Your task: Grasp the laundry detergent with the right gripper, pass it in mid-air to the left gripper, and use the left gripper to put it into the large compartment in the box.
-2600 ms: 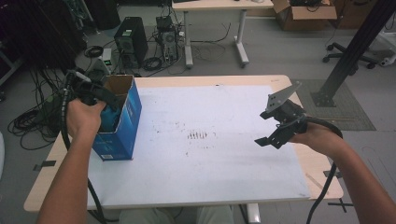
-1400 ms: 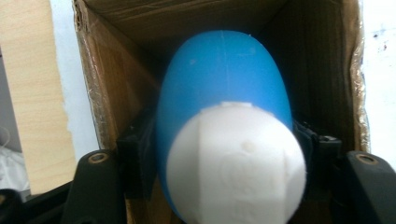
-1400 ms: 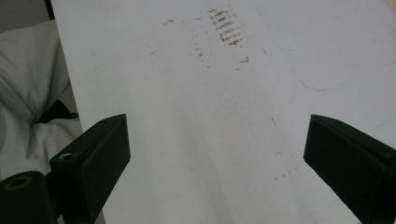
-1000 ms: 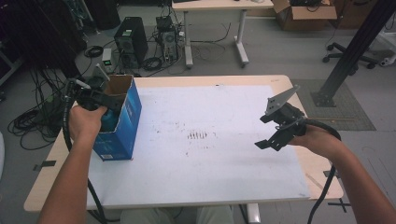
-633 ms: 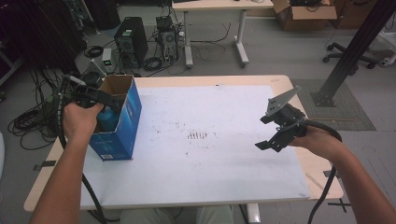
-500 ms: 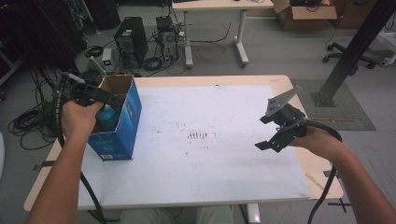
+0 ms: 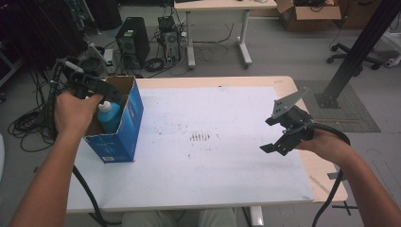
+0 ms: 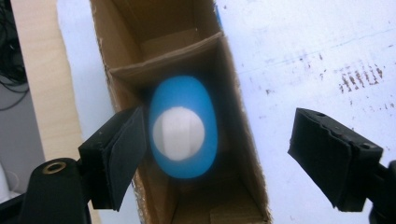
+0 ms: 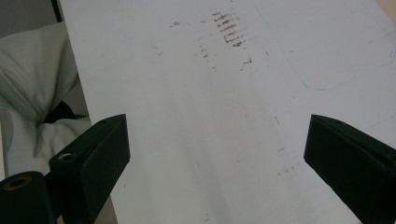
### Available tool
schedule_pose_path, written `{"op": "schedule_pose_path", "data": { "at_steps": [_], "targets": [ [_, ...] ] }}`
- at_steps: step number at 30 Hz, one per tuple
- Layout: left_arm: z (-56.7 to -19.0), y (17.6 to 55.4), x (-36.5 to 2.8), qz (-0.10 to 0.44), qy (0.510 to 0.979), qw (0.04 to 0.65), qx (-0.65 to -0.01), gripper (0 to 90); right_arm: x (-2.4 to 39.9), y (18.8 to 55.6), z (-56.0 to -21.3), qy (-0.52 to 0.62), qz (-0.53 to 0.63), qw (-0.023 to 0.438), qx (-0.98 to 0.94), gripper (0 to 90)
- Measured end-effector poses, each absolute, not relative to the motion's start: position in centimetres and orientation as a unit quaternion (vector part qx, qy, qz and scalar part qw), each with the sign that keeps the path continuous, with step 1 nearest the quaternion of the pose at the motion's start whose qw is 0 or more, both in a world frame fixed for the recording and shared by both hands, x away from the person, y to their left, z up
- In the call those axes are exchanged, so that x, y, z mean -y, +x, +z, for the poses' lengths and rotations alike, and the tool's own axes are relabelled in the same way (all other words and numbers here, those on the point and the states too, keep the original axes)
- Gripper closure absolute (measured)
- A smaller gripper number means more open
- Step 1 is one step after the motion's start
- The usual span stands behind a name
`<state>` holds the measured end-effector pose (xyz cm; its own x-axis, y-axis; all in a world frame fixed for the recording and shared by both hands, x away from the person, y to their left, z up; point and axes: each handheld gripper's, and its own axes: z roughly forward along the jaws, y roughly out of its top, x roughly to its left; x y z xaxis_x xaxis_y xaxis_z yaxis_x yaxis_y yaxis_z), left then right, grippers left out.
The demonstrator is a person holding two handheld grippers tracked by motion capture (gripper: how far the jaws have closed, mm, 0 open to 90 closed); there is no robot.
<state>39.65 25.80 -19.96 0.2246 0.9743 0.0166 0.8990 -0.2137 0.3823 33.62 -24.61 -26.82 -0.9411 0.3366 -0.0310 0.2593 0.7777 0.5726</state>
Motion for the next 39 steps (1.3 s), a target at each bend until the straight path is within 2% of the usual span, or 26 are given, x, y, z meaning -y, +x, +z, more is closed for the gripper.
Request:
{"op": "schedule_pose_path", "data": {
  "at_steps": [22,25,39],
  "targets": [
    [-15.1,37.5,-20.8,0.137,0.823,0.168,-0.526,11.1,24.6,33.2,-26.2,0.162,0.292,0.068,-0.940,6.7],
    [-14.8,37.3,-20.0,0.133,0.831,0.169,-0.514,8.4,24.6,33.2,-26.2,0.163,0.292,0.068,-0.940,6.7],
    [-14.2,36.5,-16.1,0.126,0.865,0.169,-0.455,8.1,24.6,33.1,-26.2,0.162,0.290,0.067,-0.941,6.7]
  ]
}}
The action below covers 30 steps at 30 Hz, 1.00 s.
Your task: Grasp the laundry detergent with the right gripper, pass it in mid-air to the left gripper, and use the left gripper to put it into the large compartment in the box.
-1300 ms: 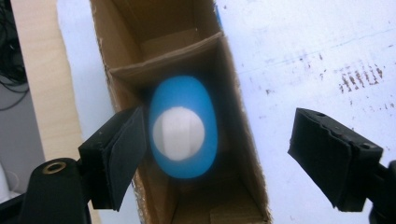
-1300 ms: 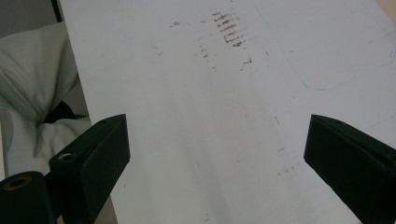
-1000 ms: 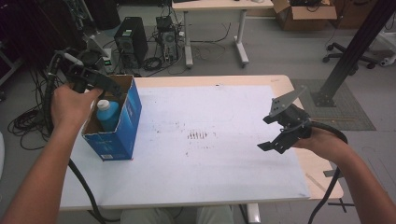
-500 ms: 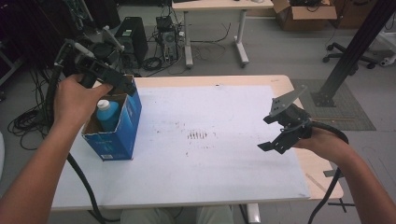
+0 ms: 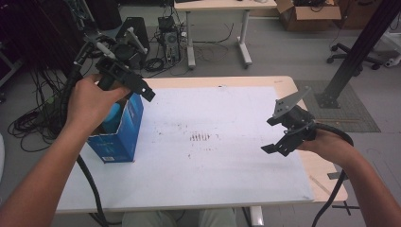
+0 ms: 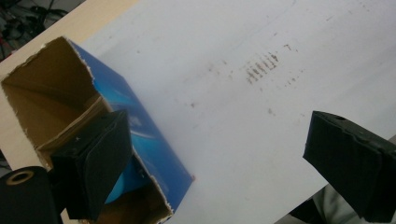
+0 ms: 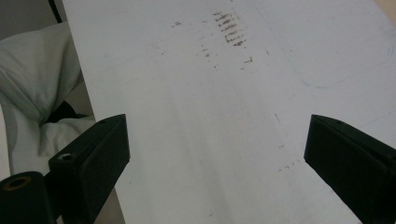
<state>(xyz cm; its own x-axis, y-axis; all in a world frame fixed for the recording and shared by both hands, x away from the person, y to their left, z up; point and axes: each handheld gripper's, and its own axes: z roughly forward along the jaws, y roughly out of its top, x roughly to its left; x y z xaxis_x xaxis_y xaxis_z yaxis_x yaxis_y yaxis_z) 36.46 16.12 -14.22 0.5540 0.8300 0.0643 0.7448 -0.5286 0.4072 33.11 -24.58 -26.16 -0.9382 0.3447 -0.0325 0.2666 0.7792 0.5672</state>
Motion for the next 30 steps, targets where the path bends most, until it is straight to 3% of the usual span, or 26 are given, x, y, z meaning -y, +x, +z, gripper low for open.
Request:
{"op": "schedule_pose_path", "data": {
  "at_steps": [30],
  "targets": [
    [-16.3,39.4,-10.3,0.093,0.916,0.160,-0.357,8.2,23.9,33.5,-26.1,0.177,0.276,0.059,-0.943,6.6]
  ]
}}
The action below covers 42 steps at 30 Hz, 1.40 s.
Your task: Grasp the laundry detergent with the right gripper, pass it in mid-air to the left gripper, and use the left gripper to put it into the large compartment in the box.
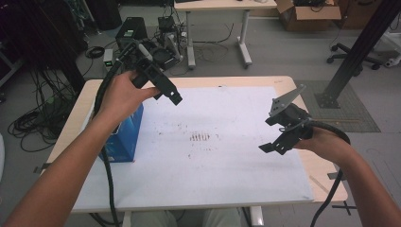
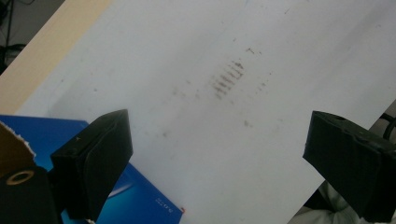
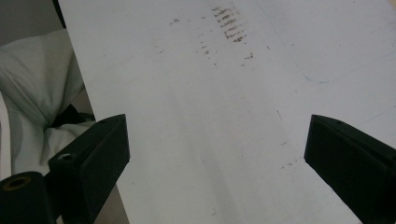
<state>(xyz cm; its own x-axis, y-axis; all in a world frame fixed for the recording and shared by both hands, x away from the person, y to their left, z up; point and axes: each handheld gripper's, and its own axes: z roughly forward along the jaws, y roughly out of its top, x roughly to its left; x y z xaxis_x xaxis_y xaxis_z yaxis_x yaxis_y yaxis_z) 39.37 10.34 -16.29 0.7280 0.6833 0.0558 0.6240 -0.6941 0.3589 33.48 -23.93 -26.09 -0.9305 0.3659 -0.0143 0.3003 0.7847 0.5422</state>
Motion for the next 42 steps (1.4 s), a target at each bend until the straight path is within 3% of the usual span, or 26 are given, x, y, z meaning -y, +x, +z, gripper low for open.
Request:
{"op": "schedule_pose_path", "data": {
  "at_steps": [18,42],
  "targets": [
    [-17.7,41.7,-5.9,0.068,0.953,0.143,-0.259,8.3,23.5,33.9,-26.1,0.188,0.265,0.056,-0.944,6.6],
    [-18.8,41.3,-5.7,0.055,0.965,0.139,-0.217,8.3,22.2,34.6,-25.1,0.188,0.258,0.059,-0.946,6.7]
  ]
}}
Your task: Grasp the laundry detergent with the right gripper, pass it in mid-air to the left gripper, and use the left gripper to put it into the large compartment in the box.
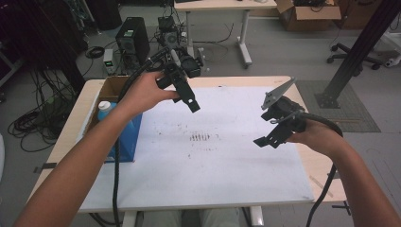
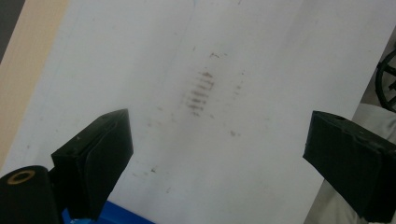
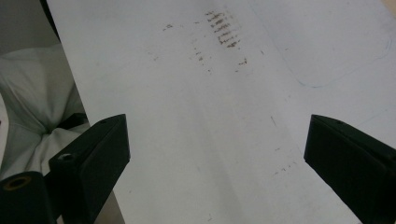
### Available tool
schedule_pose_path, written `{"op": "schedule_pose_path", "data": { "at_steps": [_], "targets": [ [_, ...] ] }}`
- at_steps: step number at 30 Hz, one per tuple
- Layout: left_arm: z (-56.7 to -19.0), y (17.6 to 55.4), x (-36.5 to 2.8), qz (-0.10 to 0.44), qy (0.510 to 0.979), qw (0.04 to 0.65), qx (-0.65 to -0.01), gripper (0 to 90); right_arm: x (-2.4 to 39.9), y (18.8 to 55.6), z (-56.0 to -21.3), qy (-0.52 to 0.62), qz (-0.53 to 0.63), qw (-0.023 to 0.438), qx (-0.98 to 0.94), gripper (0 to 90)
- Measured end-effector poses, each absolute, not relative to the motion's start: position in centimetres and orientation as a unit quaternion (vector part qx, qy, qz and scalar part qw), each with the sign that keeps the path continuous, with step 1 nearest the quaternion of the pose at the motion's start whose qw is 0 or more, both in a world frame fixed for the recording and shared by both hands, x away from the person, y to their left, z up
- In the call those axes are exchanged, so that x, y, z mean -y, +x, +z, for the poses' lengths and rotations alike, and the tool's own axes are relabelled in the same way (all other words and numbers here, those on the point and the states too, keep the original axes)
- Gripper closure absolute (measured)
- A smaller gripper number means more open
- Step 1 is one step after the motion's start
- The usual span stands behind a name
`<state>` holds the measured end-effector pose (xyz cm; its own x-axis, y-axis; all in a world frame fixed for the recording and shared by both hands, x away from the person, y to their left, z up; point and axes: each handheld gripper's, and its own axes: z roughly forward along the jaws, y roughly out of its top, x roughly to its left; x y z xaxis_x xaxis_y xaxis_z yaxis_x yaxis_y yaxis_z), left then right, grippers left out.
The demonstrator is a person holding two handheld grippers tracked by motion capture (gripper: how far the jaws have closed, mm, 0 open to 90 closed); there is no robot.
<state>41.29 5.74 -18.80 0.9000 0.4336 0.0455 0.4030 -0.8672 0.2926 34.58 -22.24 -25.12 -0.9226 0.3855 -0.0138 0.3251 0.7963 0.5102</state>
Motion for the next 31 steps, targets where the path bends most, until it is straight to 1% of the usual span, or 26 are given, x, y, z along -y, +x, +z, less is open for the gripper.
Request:
{"op": "schedule_pose_path", "data": {
  "at_steps": [10,31],
  "targets": [
    [-18.85,40.21,-5.99,0.057,0.964,0.143,-0.215,8.5,21.57,34.61,-25.13,0.179,0.259,0.057,-0.947,6.7],
    [-18.57,40.43,-6.67,0.056,0.961,0.151,-0.226,8.3,21.99,34.40,-25.32,0.186,0.261,0.058,-0.945,6.5]
  ]
}}
